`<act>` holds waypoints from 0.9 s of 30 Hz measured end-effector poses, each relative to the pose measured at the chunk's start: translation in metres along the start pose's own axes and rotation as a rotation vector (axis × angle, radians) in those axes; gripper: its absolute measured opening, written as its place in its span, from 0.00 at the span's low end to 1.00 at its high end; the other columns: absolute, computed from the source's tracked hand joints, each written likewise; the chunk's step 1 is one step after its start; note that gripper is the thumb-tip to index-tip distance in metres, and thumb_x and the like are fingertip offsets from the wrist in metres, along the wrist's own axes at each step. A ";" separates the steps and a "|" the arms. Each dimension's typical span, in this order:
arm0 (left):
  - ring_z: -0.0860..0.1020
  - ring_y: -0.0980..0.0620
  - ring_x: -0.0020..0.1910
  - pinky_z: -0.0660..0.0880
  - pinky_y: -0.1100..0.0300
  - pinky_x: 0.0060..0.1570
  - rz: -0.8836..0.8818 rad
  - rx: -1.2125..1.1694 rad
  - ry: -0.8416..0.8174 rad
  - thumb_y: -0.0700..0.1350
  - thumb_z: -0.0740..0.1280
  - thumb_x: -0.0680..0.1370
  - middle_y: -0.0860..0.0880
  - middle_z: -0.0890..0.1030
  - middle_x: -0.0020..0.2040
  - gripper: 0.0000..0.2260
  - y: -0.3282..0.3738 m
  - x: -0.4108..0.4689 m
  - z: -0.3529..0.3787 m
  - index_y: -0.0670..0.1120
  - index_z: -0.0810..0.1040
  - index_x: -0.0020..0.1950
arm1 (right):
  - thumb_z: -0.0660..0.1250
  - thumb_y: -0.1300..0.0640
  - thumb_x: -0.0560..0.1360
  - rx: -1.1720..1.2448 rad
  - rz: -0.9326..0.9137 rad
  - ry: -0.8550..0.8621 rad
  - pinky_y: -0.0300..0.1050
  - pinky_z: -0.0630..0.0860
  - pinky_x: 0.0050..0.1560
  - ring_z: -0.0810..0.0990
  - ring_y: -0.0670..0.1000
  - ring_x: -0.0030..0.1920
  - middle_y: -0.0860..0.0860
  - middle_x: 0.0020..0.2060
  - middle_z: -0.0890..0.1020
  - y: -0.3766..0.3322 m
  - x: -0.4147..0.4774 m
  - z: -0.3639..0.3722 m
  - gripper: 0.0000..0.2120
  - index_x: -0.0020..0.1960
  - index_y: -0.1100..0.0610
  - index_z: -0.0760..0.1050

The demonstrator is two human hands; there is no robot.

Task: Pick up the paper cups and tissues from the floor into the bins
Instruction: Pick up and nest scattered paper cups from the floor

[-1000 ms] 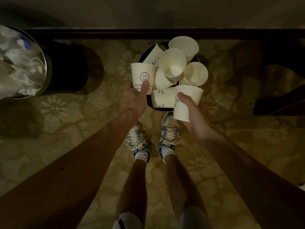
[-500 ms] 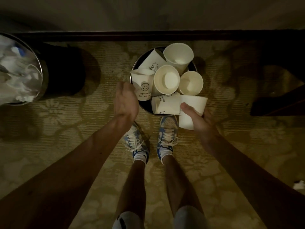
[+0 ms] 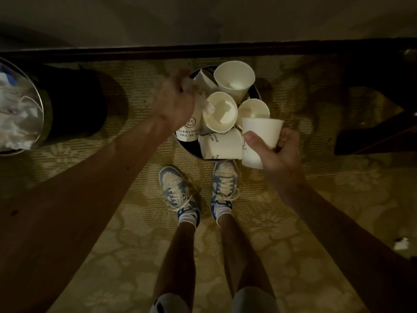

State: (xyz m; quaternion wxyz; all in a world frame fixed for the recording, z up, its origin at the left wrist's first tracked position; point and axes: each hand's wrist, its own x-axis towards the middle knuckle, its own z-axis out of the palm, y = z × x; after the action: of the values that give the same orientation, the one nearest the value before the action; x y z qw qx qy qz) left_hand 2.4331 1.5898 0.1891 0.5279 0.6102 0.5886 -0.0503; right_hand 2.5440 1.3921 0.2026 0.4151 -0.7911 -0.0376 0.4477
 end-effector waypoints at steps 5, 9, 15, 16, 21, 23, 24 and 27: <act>0.69 0.42 0.68 0.67 0.44 0.68 0.129 0.355 -0.036 0.53 0.57 0.83 0.45 0.74 0.66 0.17 -0.009 -0.007 -0.003 0.48 0.74 0.67 | 0.76 0.47 0.71 -0.002 0.014 0.064 0.31 0.77 0.33 0.82 0.35 0.41 0.45 0.50 0.80 -0.010 0.010 -0.003 0.22 0.58 0.48 0.69; 0.73 0.47 0.65 0.72 0.48 0.64 0.037 0.167 -0.046 0.56 0.56 0.83 0.46 0.74 0.67 0.16 -0.011 -0.007 -0.008 0.54 0.75 0.68 | 0.72 0.43 0.72 -0.020 0.031 0.070 0.31 0.77 0.37 0.82 0.36 0.43 0.42 0.46 0.82 -0.029 0.023 -0.011 0.11 0.50 0.41 0.73; 0.72 0.51 0.60 0.66 0.60 0.55 0.400 0.258 0.157 0.50 0.58 0.83 0.51 0.77 0.57 0.13 0.014 -0.026 -0.008 0.49 0.79 0.63 | 0.72 0.44 0.72 -0.127 -0.058 -0.004 0.29 0.76 0.39 0.80 0.37 0.48 0.42 0.51 0.81 -0.046 0.036 -0.017 0.19 0.61 0.46 0.74; 0.73 0.52 0.59 0.69 0.60 0.54 0.437 0.229 0.127 0.51 0.59 0.83 0.51 0.76 0.57 0.14 0.021 -0.030 -0.005 0.50 0.78 0.64 | 0.73 0.45 0.72 -0.163 -0.085 -0.016 0.28 0.75 0.38 0.80 0.35 0.48 0.41 0.50 0.80 -0.046 0.037 -0.018 0.17 0.59 0.44 0.74; 0.76 0.51 0.57 0.74 0.54 0.56 0.644 0.325 -0.140 0.50 0.62 0.82 0.48 0.80 0.58 0.15 0.051 -0.036 0.021 0.51 0.76 0.68 | 0.77 0.50 0.70 -0.342 -0.206 -0.080 0.29 0.77 0.43 0.79 0.36 0.51 0.40 0.53 0.79 -0.039 0.045 -0.018 0.23 0.61 0.42 0.71; 0.76 0.48 0.60 0.73 0.49 0.58 0.659 0.432 -0.183 0.49 0.64 0.82 0.47 0.80 0.59 0.13 0.051 -0.029 0.030 0.51 0.78 0.66 | 0.78 0.52 0.69 -0.385 -0.236 -0.112 0.28 0.76 0.45 0.78 0.34 0.51 0.39 0.54 0.78 -0.034 0.051 -0.020 0.28 0.66 0.48 0.70; 0.74 0.47 0.61 0.72 0.47 0.58 0.656 0.482 -0.188 0.50 0.64 0.81 0.47 0.80 0.60 0.12 0.050 -0.025 0.033 0.51 0.80 0.64 | 0.79 0.53 0.68 -0.368 -0.232 -0.125 0.27 0.76 0.45 0.77 0.32 0.51 0.37 0.54 0.78 -0.031 0.054 -0.021 0.30 0.66 0.49 0.70; 0.73 0.45 0.63 0.71 0.45 0.59 0.662 0.612 -0.190 0.50 0.65 0.81 0.47 0.80 0.62 0.11 0.043 -0.019 0.043 0.51 0.81 0.62 | 0.81 0.55 0.66 -0.289 -0.184 -0.167 0.25 0.74 0.44 0.76 0.28 0.51 0.35 0.54 0.77 -0.023 0.061 -0.022 0.31 0.63 0.45 0.70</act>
State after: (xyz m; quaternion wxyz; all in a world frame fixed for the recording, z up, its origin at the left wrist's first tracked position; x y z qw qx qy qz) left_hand 2.4846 1.5578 0.2079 0.3627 0.8858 0.2693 -0.1061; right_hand 2.6040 1.4196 0.1834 0.3317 -0.7959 -0.2081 0.4617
